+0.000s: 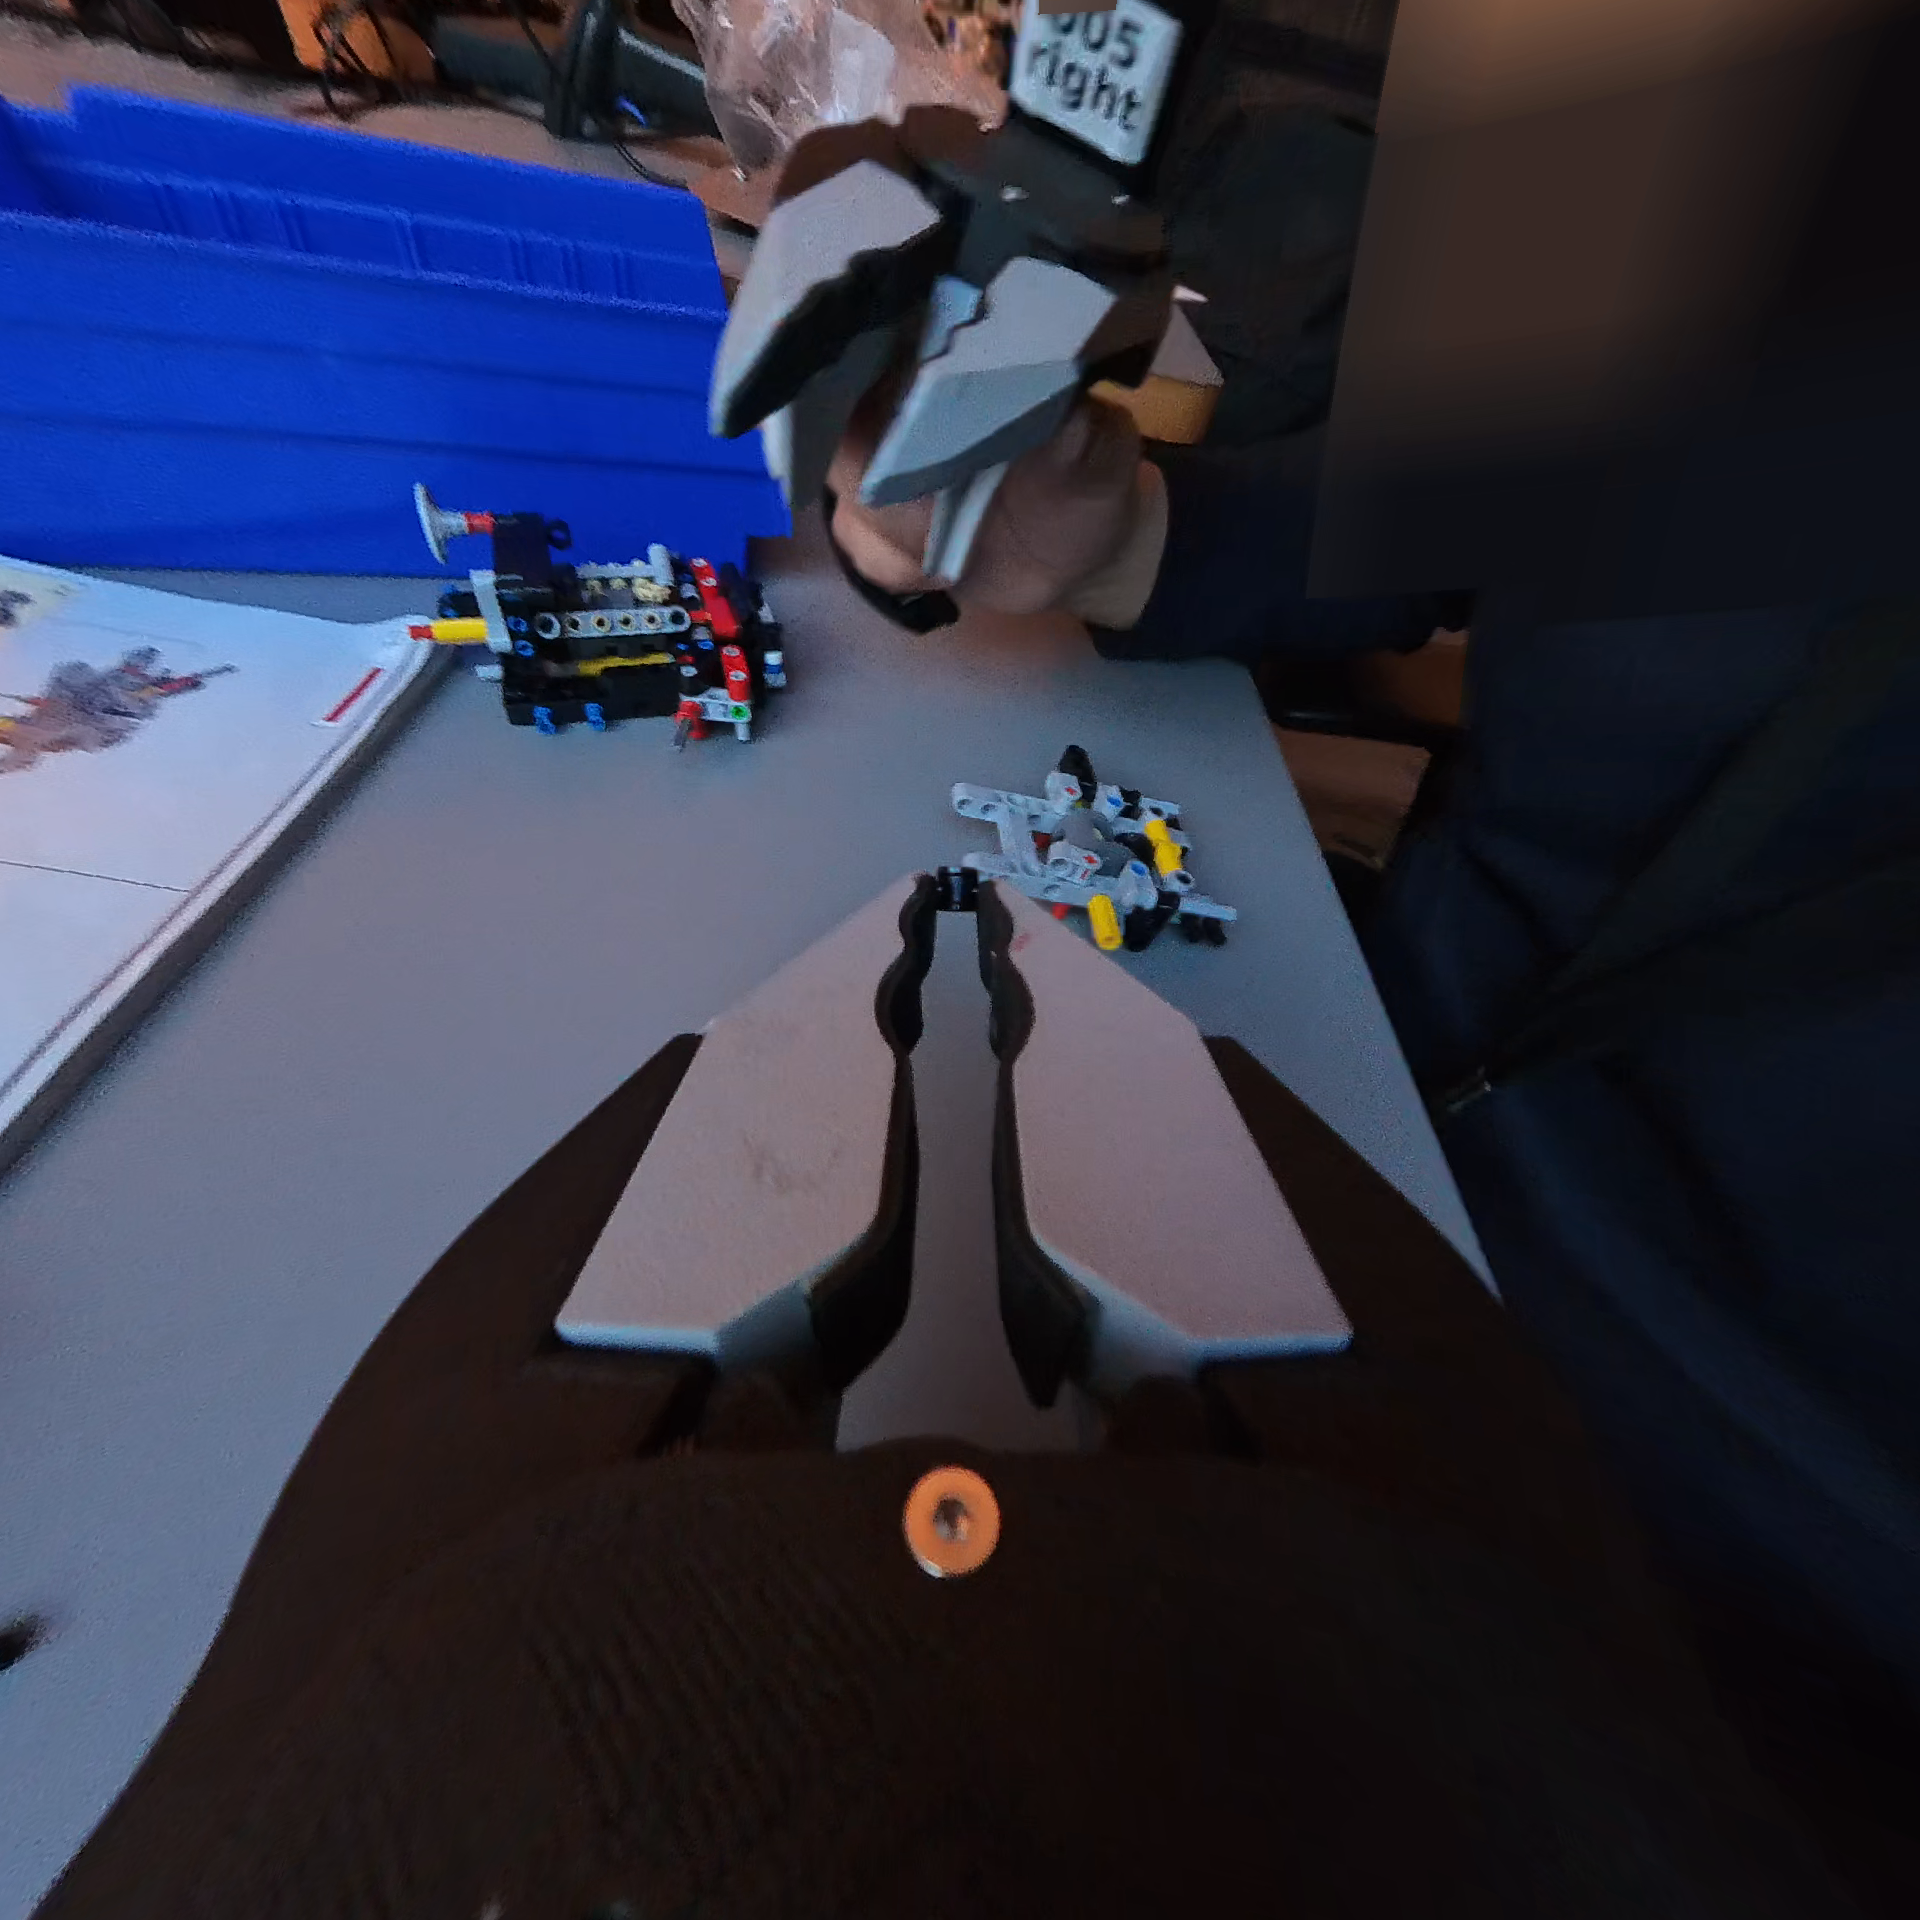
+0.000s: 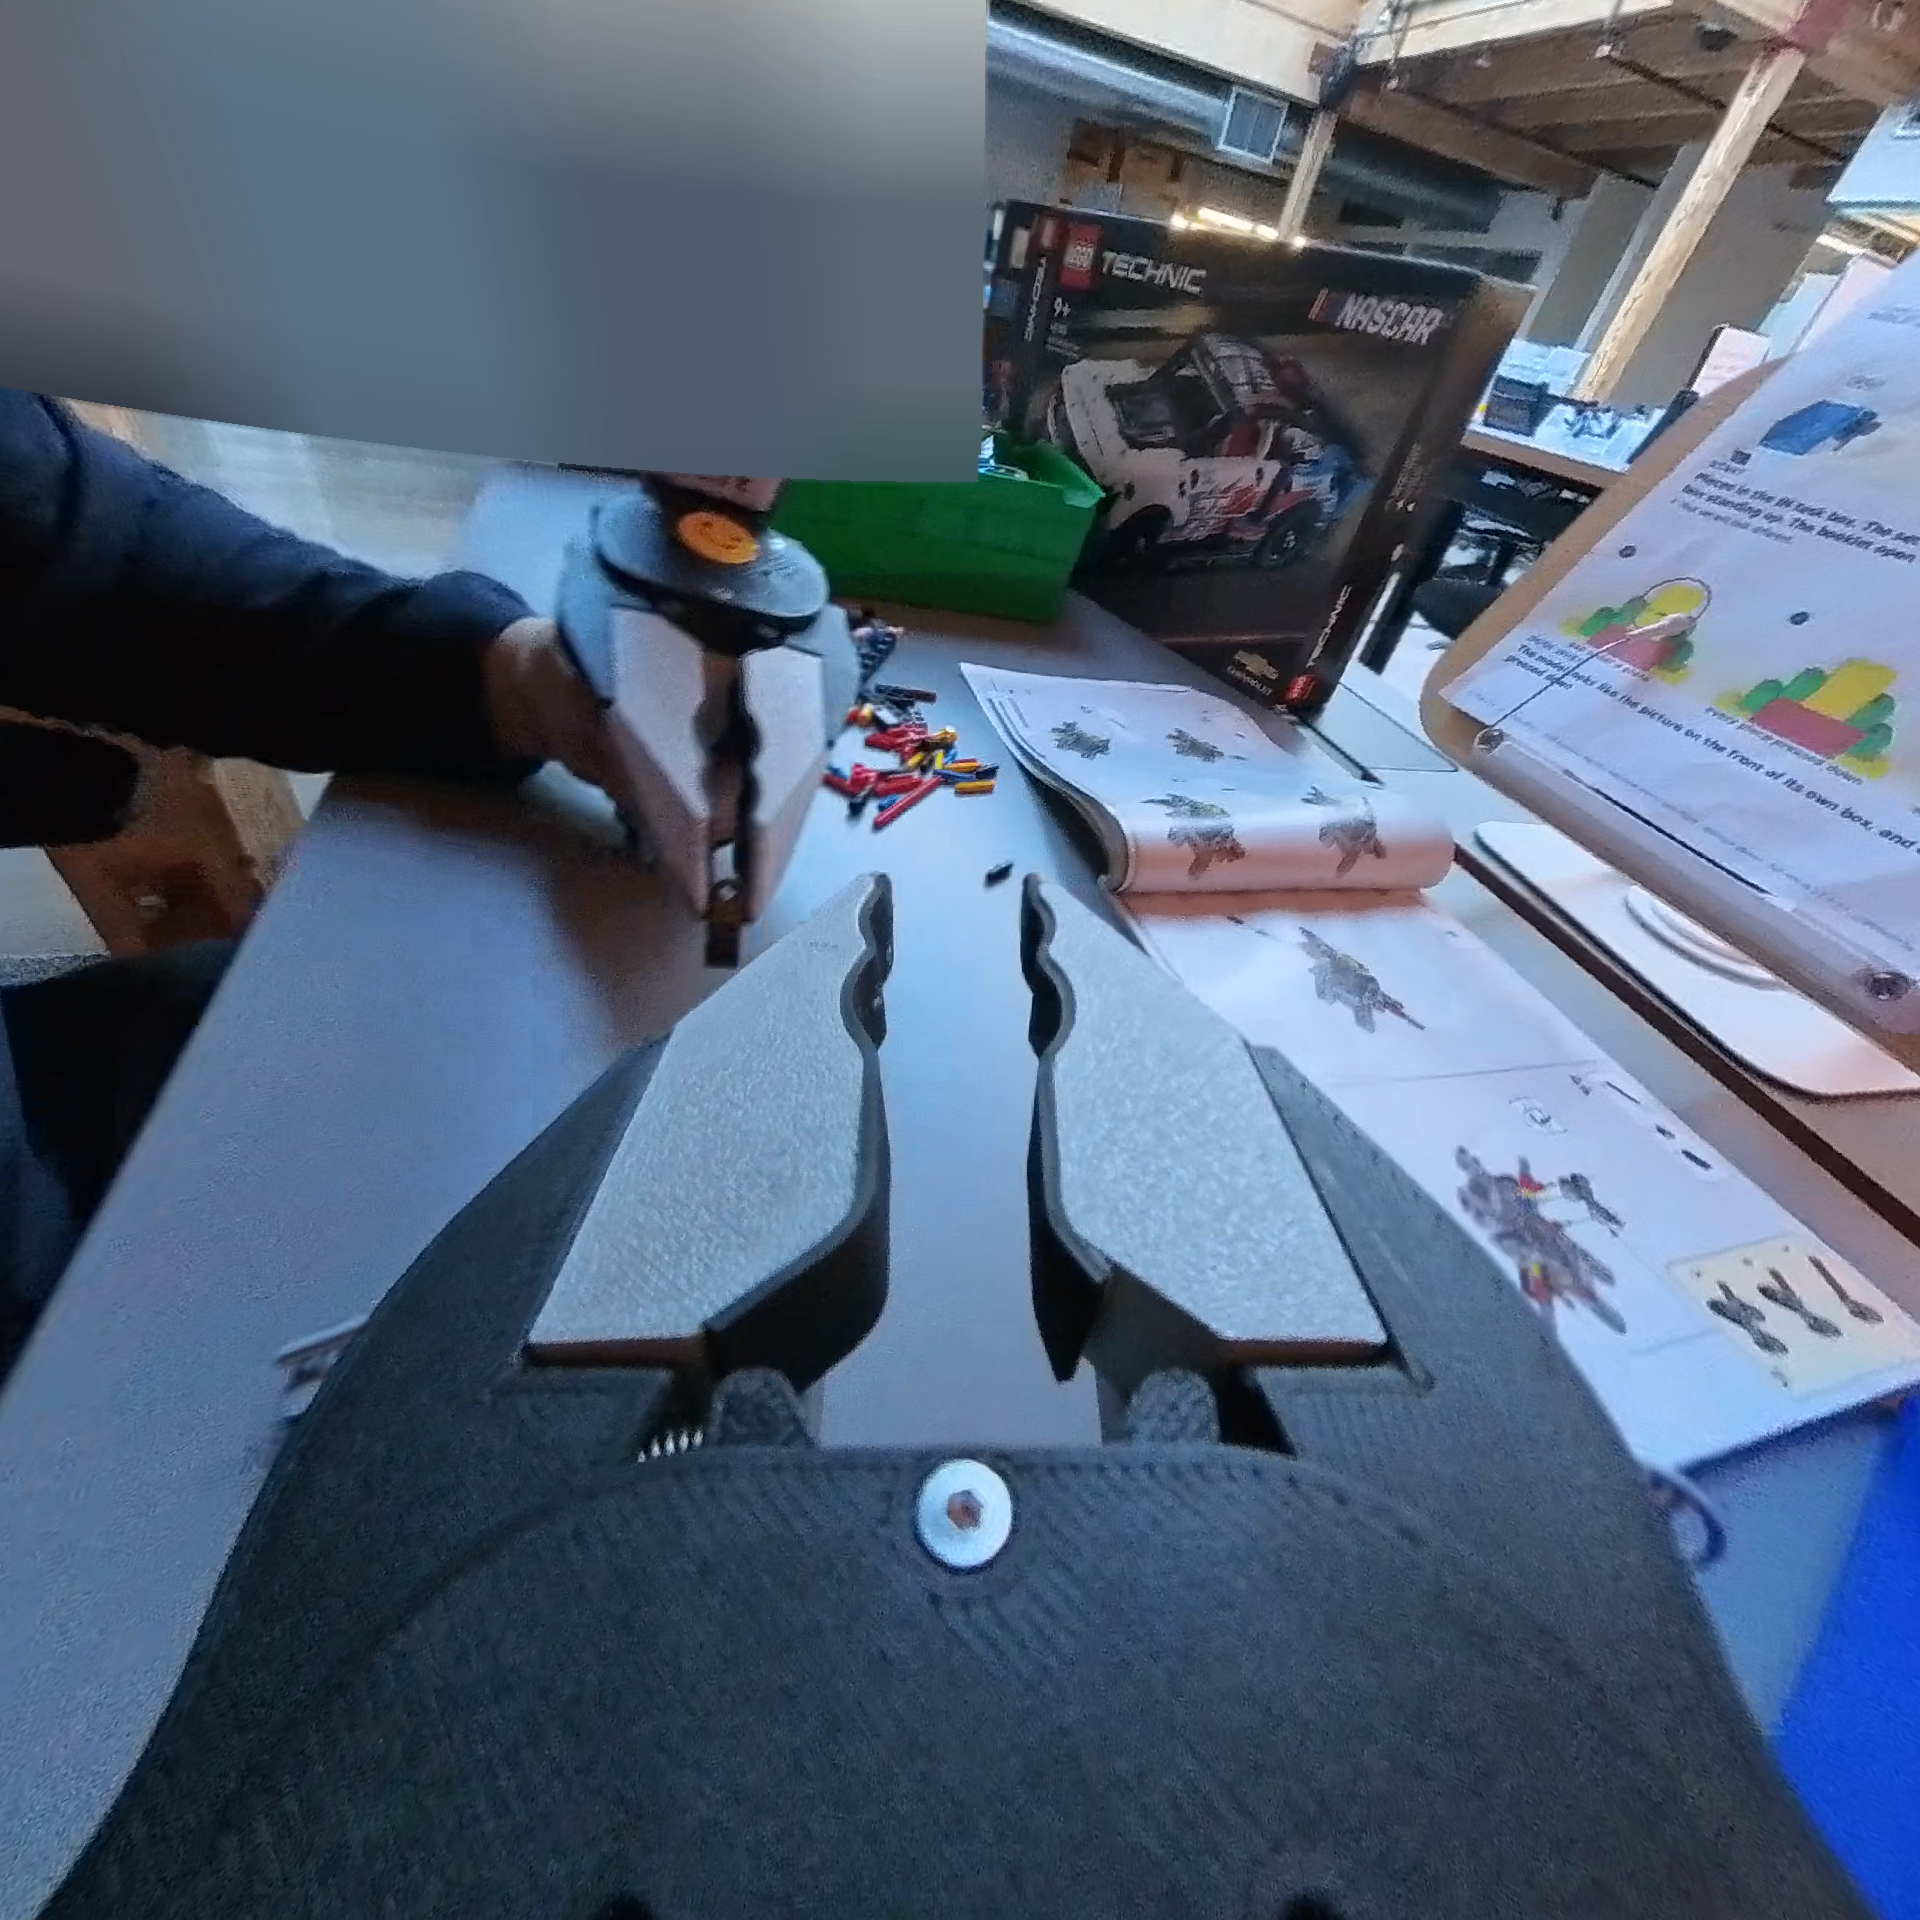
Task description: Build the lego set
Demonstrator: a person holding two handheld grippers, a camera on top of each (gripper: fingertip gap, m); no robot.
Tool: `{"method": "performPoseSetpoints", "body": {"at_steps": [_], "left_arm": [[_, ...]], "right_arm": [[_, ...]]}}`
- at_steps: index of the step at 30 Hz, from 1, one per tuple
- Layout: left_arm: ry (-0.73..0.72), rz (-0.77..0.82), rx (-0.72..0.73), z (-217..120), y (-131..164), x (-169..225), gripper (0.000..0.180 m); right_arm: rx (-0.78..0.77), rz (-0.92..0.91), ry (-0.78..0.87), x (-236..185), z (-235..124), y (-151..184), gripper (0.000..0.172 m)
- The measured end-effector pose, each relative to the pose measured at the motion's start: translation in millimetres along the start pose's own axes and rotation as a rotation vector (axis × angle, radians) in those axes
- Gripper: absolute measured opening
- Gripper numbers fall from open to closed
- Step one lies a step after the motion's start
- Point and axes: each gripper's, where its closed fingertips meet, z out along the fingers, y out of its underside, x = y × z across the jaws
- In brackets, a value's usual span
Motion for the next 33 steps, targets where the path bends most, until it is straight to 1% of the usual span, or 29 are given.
{"method": "performPoseSetpoints", "body": {"at_steps": [3,4,7,9,12,16,21,25,33], "left_arm": [[-0.016,0.031,0.056,-2,-5,6,0.005],[-0.046,0.035,0.058,-2,-3,3,0.005],[-0.074,-0.013,0.069,-6,-5,-7,0.005],[-0.063,-0.061,0.092,-10,-10,-8,0.005],[-0.101,-0.061,0.140,-19,-18,-14,0.005],[-0.177,-0.015,0.135,-25,-20,-22,0.005],[-0.171,-0.058,0.166,-28,-22,-25,0.005],[-0.190,-0.064,0.155,-29,-19,-30,0.005],[-0.171,-0.122,0.174,-30,-18,-33,0.005]], "right_arm": [[0.000,0.029,-0.037,12,26,7,0.022],[-0.002,0.033,-0.050,14,33,9,0.022],[-0.019,0.024,-0.061,16,47,16,0.022],[-0.028,0.007,-0.050,15,52,21,0.021],[-0.051,-0.057,-0.062,5,53,25,0.019],[-0.068,-0.155,-0.051,-4,51,25,0.017],[-0.055,-0.133,-0.059,-6,49,23,0.017],[-0.041,-0.104,-0.064,-4,48,20,0.017],[-0.047,-0.109,-0.085,-8,48,21,0.016]]}}
